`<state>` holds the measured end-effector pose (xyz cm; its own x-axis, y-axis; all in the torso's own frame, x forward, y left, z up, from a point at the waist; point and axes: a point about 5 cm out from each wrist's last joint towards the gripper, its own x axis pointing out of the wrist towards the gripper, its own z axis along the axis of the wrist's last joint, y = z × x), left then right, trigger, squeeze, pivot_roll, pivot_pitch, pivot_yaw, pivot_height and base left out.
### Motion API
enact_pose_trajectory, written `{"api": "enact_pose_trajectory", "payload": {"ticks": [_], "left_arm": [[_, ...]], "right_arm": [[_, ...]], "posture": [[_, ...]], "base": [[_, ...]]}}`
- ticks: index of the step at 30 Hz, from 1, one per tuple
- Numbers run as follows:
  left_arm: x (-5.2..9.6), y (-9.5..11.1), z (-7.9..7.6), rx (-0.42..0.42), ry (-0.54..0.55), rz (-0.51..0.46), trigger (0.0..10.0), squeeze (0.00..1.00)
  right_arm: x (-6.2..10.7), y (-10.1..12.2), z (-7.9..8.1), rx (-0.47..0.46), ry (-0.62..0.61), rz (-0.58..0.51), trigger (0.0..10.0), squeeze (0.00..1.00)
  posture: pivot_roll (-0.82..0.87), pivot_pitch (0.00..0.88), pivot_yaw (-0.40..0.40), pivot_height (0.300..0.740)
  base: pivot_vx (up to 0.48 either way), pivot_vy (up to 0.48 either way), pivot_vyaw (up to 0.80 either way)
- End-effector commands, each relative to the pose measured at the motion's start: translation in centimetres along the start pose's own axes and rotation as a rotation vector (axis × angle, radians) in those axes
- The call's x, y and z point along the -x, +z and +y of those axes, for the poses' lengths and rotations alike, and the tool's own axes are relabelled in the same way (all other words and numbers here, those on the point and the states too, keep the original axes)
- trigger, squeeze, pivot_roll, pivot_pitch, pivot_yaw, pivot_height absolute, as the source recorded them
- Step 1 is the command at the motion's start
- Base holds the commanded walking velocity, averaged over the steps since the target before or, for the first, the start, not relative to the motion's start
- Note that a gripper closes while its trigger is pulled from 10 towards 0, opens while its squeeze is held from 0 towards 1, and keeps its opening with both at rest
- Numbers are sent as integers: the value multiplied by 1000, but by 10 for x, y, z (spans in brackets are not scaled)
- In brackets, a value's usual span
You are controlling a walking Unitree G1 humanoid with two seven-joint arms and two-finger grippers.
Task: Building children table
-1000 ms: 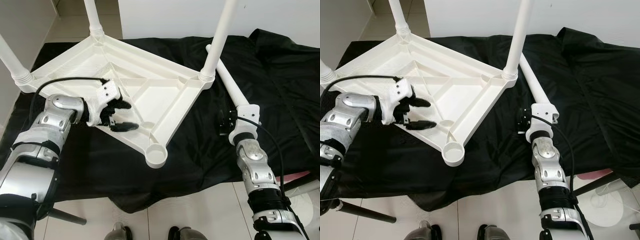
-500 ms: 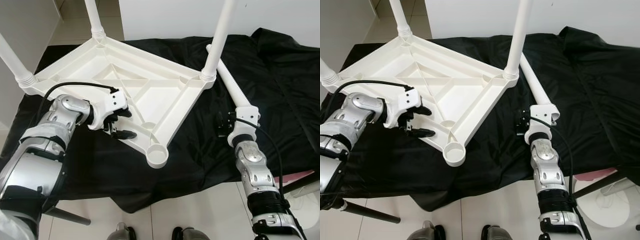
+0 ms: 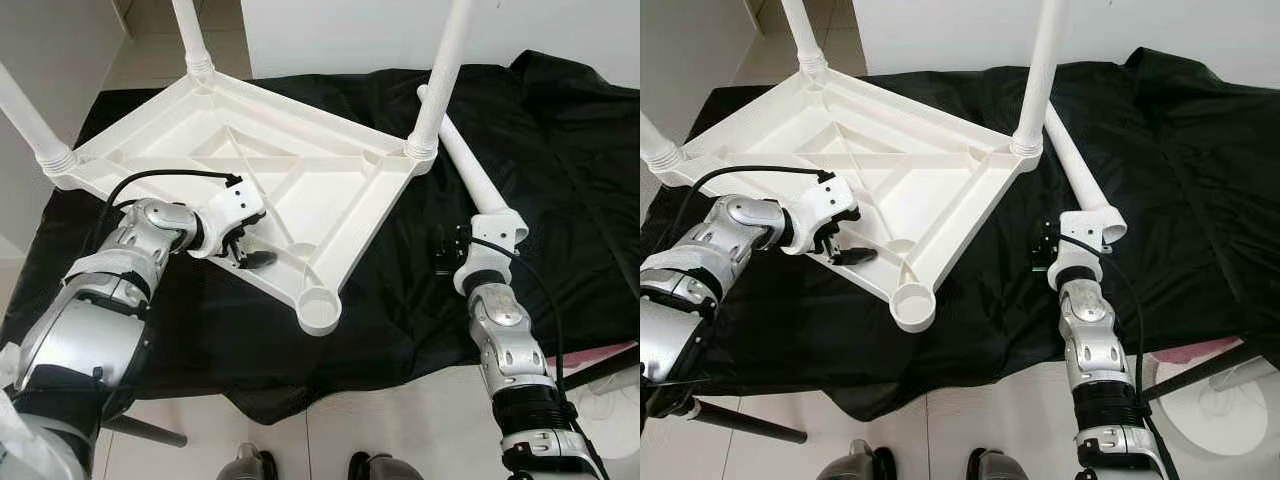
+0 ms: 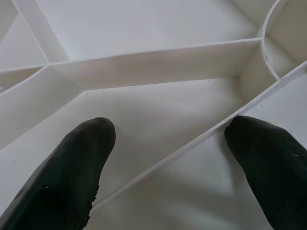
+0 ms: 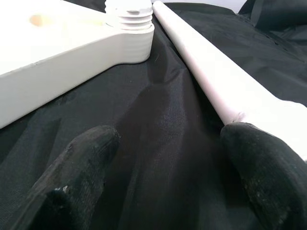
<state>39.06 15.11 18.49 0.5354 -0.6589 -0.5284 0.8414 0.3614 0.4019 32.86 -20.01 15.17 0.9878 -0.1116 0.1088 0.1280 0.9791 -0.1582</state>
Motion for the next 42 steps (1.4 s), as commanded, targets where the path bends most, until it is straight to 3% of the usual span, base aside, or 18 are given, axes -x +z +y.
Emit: {"api": "enact_pose_trajectory", "payload": {"ticks": [1,7,8,10,11,13,14,15,35,42], "left_arm": [[-4,-5,1,17,81,29,10000,0],[-5,-8,-3,-10,60,46,10000,0],[-6,-10,-5,-29,43,57,5725,0],[-6,-13,-10,-55,-21,61,3922,0],[-6,-13,-10,-55,-21,61,3922,0],[-5,-16,-16,-70,-100,59,1922,0],[-5,-16,-16,-70,-100,59,1922,0],[-5,-17,-18,-72,-131,62,0,0],[-11,-22,-29,-89,-197,77,0,0],[-12,-15,-34,-107,-253,11,0,0]], "right_arm": [[4,-5,-2,7,-9,25,10000,0],[3,-5,-3,10,-11,29,10000,0],[3,-6,-3,10,-11,30,10000,0],[3,-6,-3,11,-9,34,10000,0],[3,-6,-3,11,-9,34,10000,0],[3,-7,-2,9,-8,37,10000,0],[3,-7,-2,9,-8,37,10000,0],[3,-7,-2,7,-9,38,10000,0],[2,-8,-1,2,-17,42,10000,0],[-2,-6,5,-5,-5,37,10000,0]], "posture": [[-123,166,64,740],[-122,170,62,740],[-120,171,62,740],[-119,171,64,740],[-119,171,64,740],[-116,171,65,740],[-116,171,65,740],[-116,171,67,740],[-112,165,73,740],[-91,153,63,740]], "base": [[0,0,0],[0,0,0],[0,0,0],[0,0,0],[0,0,0],[0,0,0],[0,0,0],[0,0,0],[0,0,0],[0,0,0]]}}
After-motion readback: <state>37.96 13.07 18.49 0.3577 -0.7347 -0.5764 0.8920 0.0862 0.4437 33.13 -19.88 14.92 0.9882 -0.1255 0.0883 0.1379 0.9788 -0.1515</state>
